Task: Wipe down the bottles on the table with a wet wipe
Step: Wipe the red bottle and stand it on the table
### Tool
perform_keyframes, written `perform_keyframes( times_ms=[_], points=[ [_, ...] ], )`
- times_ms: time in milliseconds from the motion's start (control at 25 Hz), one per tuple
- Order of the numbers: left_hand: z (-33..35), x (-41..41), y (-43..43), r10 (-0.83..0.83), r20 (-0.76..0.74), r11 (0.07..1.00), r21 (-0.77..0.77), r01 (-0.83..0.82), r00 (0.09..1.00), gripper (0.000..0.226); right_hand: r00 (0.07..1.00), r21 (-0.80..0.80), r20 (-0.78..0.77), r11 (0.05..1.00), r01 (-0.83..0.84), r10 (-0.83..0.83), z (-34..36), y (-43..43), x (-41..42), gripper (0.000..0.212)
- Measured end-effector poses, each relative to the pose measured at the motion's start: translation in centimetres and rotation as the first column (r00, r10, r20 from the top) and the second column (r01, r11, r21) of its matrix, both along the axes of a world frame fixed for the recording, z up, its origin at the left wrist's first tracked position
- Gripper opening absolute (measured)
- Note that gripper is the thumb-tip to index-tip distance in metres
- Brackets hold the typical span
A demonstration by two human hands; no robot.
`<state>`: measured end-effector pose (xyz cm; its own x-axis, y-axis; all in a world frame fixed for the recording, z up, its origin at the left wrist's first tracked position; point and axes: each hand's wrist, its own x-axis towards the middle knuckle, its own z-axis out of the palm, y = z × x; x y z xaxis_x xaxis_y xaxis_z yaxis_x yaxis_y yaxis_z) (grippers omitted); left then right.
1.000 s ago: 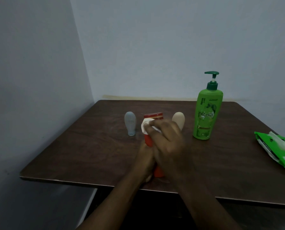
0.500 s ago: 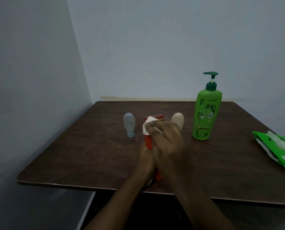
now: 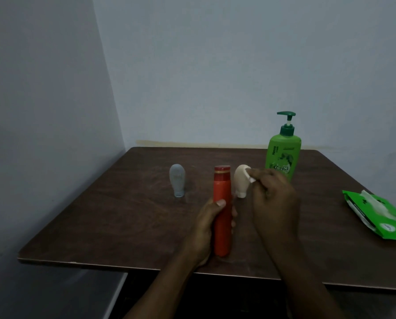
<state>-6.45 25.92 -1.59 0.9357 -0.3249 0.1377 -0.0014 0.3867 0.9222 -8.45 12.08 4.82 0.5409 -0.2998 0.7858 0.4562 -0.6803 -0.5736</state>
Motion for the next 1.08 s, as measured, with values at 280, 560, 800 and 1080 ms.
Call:
perform_keyframes(
  times_ms=[280,560,800,1080],
  points=[
    [1.3,-1.6,-0.3,0.122,0.026,0.977,0.171,-0.125,0.992,0.049,0.998,0.208,0.027,0.976,-0.069,0.065,-0.5,-2.3,-2.2,0.032],
    [1.4,-2.4,-1.0,0.155,0.1,0.975,0.144,-0.169,0.983,0.049,0.971,-0.14,0.236,0.99,-0.005,0.038,-1.9,0.3,-2.4,0.026],
    [1.3,-2.5,-2.0,0.257,0.171,0.881,0.364,-0.303,0.951,0.037,0.968,-0.455,0.227,0.89,0.011,0.104,-2.7,2.4,-2.0,0.025],
    [1.7,-3.7,-2.6,0.168,0.421,0.745,0.538,-0.395,0.891,0.032,0.972,-0.503,0.227,0.862,0.071,0.052,-1.7,0.9,-2.6,0.023]
  ],
)
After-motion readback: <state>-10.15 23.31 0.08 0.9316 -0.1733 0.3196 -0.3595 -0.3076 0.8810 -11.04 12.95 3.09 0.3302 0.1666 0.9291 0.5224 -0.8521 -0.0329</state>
